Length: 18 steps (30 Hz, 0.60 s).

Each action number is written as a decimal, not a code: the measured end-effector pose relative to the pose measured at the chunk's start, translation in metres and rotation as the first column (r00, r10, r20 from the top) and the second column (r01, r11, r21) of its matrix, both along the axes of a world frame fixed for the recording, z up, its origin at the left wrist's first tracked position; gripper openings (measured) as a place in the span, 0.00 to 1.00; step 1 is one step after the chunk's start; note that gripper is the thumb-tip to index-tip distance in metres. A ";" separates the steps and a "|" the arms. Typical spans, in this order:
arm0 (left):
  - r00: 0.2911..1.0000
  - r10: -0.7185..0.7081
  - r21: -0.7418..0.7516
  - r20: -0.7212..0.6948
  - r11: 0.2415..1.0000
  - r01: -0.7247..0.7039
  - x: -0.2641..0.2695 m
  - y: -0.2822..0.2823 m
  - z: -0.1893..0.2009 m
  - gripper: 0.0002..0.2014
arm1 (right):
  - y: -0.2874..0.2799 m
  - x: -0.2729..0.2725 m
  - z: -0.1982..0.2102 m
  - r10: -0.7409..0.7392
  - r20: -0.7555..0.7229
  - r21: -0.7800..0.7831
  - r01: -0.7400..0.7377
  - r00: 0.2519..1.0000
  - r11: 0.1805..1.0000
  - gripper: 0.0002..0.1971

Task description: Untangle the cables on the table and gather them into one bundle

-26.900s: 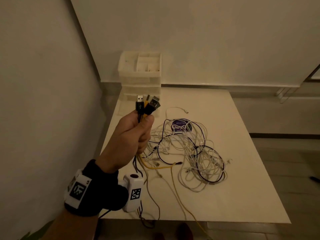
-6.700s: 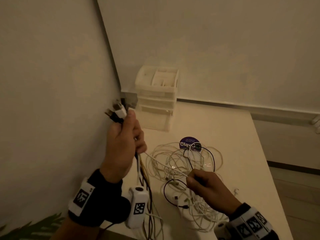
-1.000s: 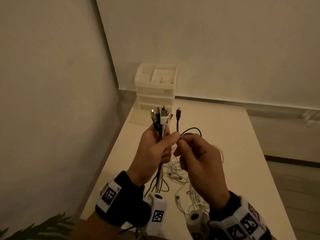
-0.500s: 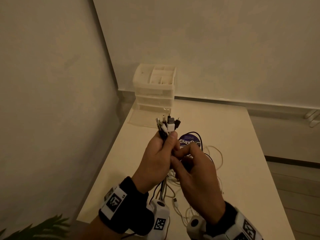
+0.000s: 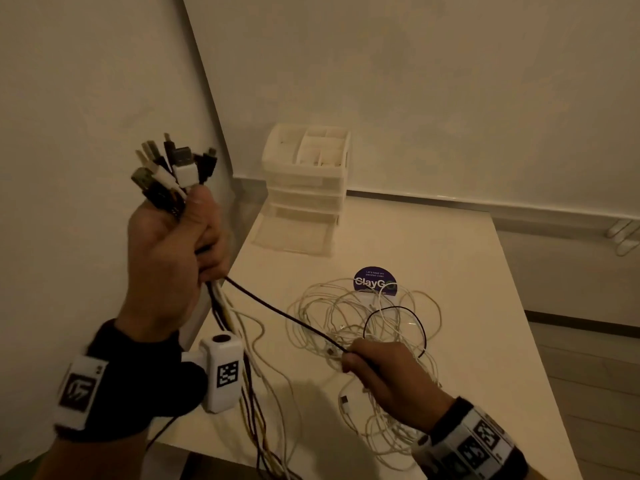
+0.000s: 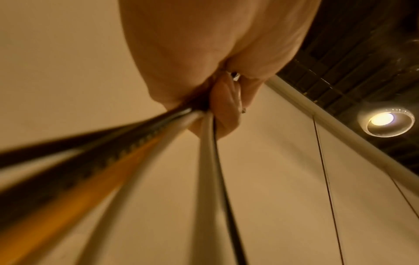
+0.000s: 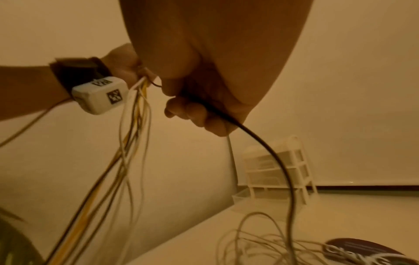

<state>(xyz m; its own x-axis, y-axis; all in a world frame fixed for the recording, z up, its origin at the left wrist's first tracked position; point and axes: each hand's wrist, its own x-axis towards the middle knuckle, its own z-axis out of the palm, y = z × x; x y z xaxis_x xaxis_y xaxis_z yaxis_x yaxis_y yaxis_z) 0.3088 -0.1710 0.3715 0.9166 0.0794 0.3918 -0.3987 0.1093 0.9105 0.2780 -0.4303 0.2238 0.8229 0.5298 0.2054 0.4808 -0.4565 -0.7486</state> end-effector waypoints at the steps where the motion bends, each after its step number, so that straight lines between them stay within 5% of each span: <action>1: 1.000 0.021 0.048 0.020 0.999 -0.022 -0.003 0.003 -0.001 0.21 | -0.004 0.003 -0.004 -0.008 0.000 -0.007 0.008 1.000 1.000 0.16; 5: 0.984 0.176 0.303 -0.013 0.939 -0.163 -0.016 -0.011 -0.010 0.09 | -0.012 0.013 -0.010 -0.043 0.001 -0.055 0.043 0.999 0.998 0.17; 8: 0.985 0.058 0.602 -0.165 0.797 0.054 -0.022 -0.041 -0.035 0.08 | -0.010 0.017 0.008 -0.066 0.016 -0.044 0.067 0.998 0.997 0.13; 10: 0.973 -0.045 0.670 -0.227 0.717 0.190 -0.024 -0.058 -0.057 0.05 | -0.006 0.018 0.026 -0.081 -0.009 0.026 0.082 0.997 0.996 0.13; 18: 0.982 -0.075 0.447 -0.174 0.883 0.147 -0.024 -0.082 -0.073 0.13 | 0.003 0.016 0.075 -0.054 -0.239 0.246 0.115 0.969 0.962 0.16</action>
<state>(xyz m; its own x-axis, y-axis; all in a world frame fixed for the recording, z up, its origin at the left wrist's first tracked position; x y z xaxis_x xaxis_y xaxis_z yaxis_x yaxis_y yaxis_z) 0.2845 -0.2533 0.2985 0.9586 -0.1807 0.2201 -0.2664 -0.2962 0.9172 0.2937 -0.4274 0.2990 0.9031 0.4105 0.1263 0.2512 -0.2661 -0.9306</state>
